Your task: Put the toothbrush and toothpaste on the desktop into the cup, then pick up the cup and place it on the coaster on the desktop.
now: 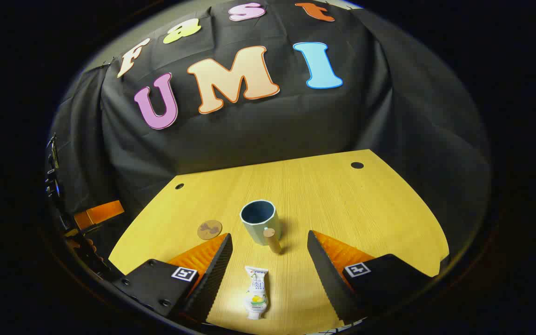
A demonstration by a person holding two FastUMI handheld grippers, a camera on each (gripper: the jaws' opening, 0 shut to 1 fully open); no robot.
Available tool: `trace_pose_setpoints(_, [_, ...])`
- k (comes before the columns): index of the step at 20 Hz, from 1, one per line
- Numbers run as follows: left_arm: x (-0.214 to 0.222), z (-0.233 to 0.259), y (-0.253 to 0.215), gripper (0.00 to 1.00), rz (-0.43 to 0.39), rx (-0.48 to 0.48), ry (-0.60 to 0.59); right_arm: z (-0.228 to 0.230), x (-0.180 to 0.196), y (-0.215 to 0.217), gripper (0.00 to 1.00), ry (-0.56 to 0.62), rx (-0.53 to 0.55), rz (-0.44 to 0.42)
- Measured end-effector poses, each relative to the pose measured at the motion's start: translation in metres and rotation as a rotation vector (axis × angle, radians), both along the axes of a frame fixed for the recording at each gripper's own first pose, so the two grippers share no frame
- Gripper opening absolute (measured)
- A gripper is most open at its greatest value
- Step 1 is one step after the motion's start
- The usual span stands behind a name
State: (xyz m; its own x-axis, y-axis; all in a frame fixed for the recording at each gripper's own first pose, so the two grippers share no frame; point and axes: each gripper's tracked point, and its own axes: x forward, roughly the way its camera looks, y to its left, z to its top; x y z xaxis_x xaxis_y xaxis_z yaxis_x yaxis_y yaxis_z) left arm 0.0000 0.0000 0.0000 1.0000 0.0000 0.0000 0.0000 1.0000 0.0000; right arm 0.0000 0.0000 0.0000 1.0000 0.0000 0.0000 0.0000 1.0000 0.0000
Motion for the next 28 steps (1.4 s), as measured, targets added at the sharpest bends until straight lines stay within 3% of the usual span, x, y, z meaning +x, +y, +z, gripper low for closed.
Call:
trace_pose_setpoints(2, [-0.002,-0.003,0.002,0.95,0.004,0.002,0.007,-0.005,0.002,0.0,0.94,0.02,-0.008,-0.001])
trace_pose_setpoints(5, [-0.003,-0.005,0.002,0.95,0.012,0.009,0.013,-0.01,0.006,0.001,0.99,0.044,-0.012,0.0])
trace_pose_setpoints(19, [-0.008,-0.016,0.005,0.95,0.021,0.024,0.041,-0.034,0.003,0.006,0.99,0.114,-0.038,0.003])
trace_pose_setpoints(21, [-0.008,-0.018,0.006,0.95,0.024,0.027,0.047,-0.038,0.006,0.007,0.94,0.135,-0.044,0.002])
trace_pose_setpoints(22, [-0.008,-0.021,0.007,0.95,0.027,0.028,0.052,-0.041,0.007,0.007,0.99,0.145,-0.048,0.003])
trace_pose_setpoints(23, [-0.007,-0.022,0.008,0.95,0.031,0.029,0.058,-0.043,0.008,0.007,0.94,0.156,-0.053,0.003])
trace_pose_setpoints(24, [-0.007,-0.024,0.009,0.95,0.034,0.029,0.064,-0.048,0.01,0.008,0.99,0.171,-0.058,0.005])
trace_pose_setpoints(25, [-0.006,-0.026,0.009,0.95,0.037,0.028,0.069,-0.051,0.012,0.009,0.94,0.187,-0.062,0.008])
trace_pose_setpoints(28, [-0.007,-0.032,0.015,0.95,0.059,0.029,0.086,-0.068,0.02,0.016,0.94,0.243,-0.073,0.031])
